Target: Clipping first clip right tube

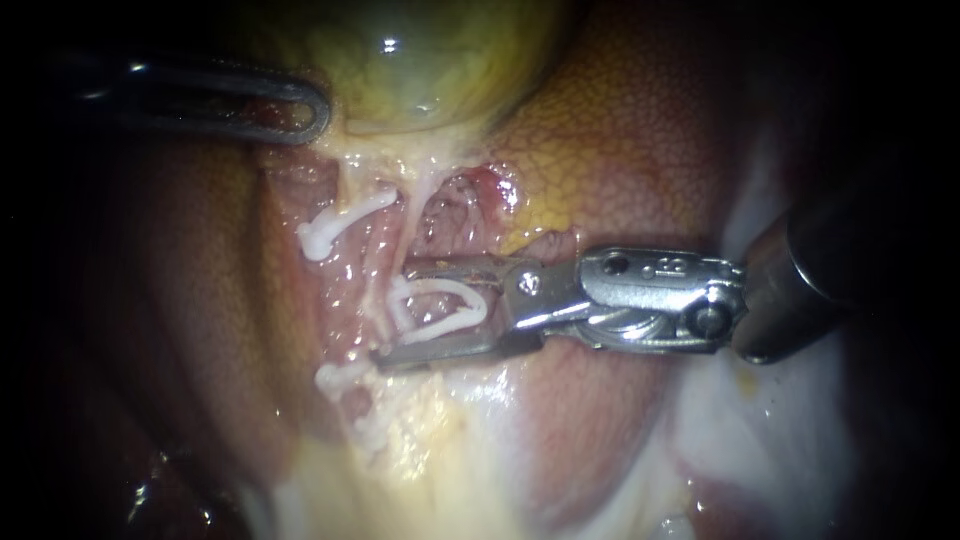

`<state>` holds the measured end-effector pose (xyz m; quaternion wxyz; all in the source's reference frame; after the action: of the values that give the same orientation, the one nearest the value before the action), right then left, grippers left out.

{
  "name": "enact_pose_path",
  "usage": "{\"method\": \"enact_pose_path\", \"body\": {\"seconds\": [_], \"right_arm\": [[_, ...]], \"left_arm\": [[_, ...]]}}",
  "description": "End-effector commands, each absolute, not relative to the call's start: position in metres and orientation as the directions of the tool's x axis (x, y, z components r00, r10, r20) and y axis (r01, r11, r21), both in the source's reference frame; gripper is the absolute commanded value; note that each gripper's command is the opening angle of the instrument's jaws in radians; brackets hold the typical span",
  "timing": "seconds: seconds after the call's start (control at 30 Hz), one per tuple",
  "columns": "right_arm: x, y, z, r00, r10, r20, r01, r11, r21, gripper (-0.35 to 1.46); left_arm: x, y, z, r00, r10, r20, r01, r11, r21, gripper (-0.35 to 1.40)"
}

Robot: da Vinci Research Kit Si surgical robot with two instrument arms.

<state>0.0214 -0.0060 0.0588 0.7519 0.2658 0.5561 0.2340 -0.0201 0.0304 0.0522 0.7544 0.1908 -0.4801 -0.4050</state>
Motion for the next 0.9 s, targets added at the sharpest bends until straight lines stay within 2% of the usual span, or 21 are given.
{"method": "enact_pose_path", "body": {"seconds": [0.03, 0.53, 0.9], "right_arm": [[0.0214, -0.0061, 0.0587, 0.272, 0.647, -0.712, -0.056, 0.749, 0.66, 0.49], [0.0163, -0.0069, 0.0541, 0.277, 0.65, -0.707, -0.016, 0.739, 0.673, 0.49], [0.0142, -0.0063, 0.0553, 0.279, 0.648, -0.709, -0.012, 0.74, 0.672, 0.49]], "left_arm": [[-0.0201, 0.0304, 0.0522, 0.211, -0.794, 0.57, 0.428, 0.599, 0.677, -0.35], [-0.0199, 0.0304, 0.0521, 0.211, -0.794, 0.57, 0.427, 0.599, 0.677, -0.35], [-0.0198, 0.0304, 0.0521, 0.212, -0.794, 0.57, 0.427, 0.6, 0.677, -0.35]]}}
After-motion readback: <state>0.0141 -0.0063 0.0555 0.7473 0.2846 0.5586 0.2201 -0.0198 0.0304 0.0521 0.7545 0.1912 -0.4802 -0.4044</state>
